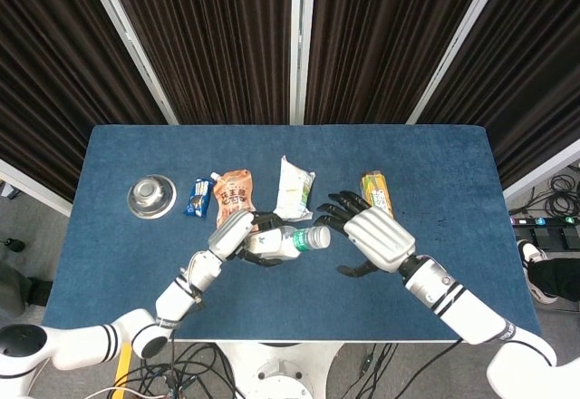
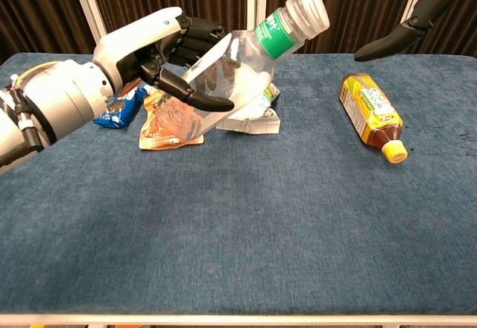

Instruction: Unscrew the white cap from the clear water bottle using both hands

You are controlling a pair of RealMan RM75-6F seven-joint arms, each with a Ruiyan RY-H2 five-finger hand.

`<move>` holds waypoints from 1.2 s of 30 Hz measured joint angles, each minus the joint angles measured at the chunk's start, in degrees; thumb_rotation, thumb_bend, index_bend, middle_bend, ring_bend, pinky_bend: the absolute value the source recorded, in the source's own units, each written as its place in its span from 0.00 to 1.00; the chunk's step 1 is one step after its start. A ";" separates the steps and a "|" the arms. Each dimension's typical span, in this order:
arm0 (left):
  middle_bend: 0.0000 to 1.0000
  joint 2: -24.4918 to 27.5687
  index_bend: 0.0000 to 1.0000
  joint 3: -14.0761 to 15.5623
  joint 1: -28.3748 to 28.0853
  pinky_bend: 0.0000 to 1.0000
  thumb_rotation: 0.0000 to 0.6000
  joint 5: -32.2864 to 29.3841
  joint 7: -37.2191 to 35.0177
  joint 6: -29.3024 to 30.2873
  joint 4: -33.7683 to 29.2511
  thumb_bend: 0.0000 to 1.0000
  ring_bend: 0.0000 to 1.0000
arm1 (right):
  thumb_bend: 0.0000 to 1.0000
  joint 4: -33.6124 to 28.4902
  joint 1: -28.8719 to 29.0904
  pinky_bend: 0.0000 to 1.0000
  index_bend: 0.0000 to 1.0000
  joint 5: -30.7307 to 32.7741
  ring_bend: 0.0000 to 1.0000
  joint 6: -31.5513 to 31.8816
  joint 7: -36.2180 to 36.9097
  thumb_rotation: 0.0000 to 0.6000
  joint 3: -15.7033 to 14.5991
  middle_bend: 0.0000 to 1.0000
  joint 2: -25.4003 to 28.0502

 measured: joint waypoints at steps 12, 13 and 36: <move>0.59 0.00 0.63 0.15 0.08 0.54 1.00 0.69 -0.46 0.80 -0.40 0.16 0.54 | 0.21 0.81 -0.58 0.03 0.35 0.04 0.00 4.42 -1.36 1.00 0.95 0.16 -3.10; 0.59 0.01 0.63 0.12 0.03 0.54 1.00 0.70 -0.45 0.78 -0.43 0.16 0.54 | 0.21 0.92 -0.59 0.03 0.36 -0.14 0.00 4.67 -1.59 1.00 1.02 0.16 -3.47; 0.59 0.30 0.63 0.12 -0.28 0.53 1.00 0.42 0.08 0.20 -0.91 0.16 0.54 | 0.22 1.37 0.18 0.03 0.38 0.80 0.00 4.45 -3.32 1.00 1.27 0.18 -4.57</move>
